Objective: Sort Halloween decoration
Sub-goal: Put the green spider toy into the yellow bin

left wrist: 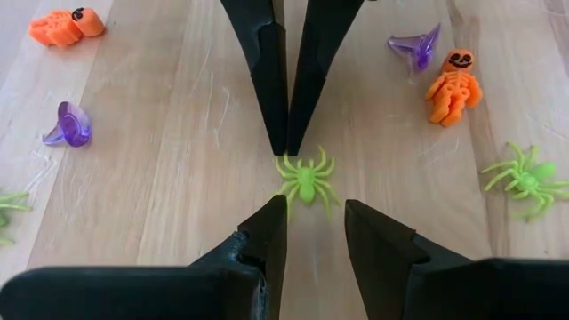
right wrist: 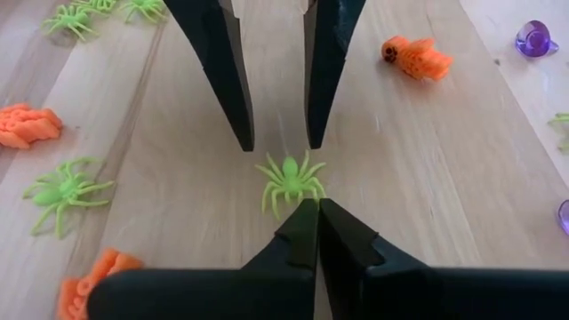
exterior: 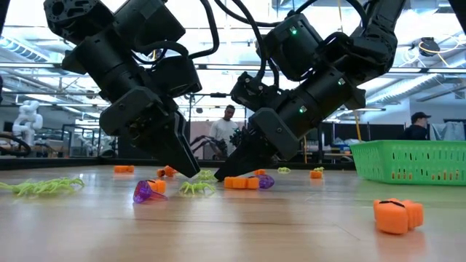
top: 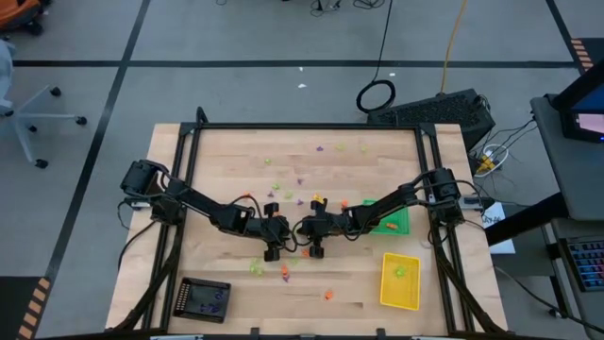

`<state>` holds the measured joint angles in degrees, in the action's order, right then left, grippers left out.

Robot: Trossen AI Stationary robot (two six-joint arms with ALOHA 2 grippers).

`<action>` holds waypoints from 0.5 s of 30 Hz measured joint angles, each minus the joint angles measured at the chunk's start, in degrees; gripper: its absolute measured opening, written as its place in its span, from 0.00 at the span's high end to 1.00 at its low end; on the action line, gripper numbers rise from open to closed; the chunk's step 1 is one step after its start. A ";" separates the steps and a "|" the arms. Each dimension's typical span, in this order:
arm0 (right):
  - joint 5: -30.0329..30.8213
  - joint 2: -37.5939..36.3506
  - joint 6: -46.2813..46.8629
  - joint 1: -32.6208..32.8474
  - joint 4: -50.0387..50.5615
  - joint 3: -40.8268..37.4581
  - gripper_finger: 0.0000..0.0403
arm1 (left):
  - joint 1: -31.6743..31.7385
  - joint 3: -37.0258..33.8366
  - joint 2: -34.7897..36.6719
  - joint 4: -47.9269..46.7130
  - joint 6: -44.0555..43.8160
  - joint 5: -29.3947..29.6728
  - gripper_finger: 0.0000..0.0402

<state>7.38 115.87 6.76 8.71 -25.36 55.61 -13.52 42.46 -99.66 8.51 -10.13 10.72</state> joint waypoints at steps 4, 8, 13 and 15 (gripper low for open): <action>0.10 -0.17 0.00 0.28 0.09 0.00 1.00 | 0.00 0.00 0.00 -0.01 0.00 0.00 0.71; 0.45 -0.24 0.00 0.71 0.09 -0.02 1.00 | -0.57 0.00 0.00 -0.02 0.04 0.02 0.71; 0.52 -0.26 1.67 0.74 0.07 -0.02 1.00 | -1.99 0.00 0.00 -0.03 0.07 0.42 0.71; 1.34 -0.26 1.96 0.90 0.04 -0.02 0.99 | -2.52 0.00 0.00 -0.02 0.05 1.15 0.71</action>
<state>8.72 115.61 8.72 9.61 -25.32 55.59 -16.04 42.46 -99.66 8.49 -10.08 11.87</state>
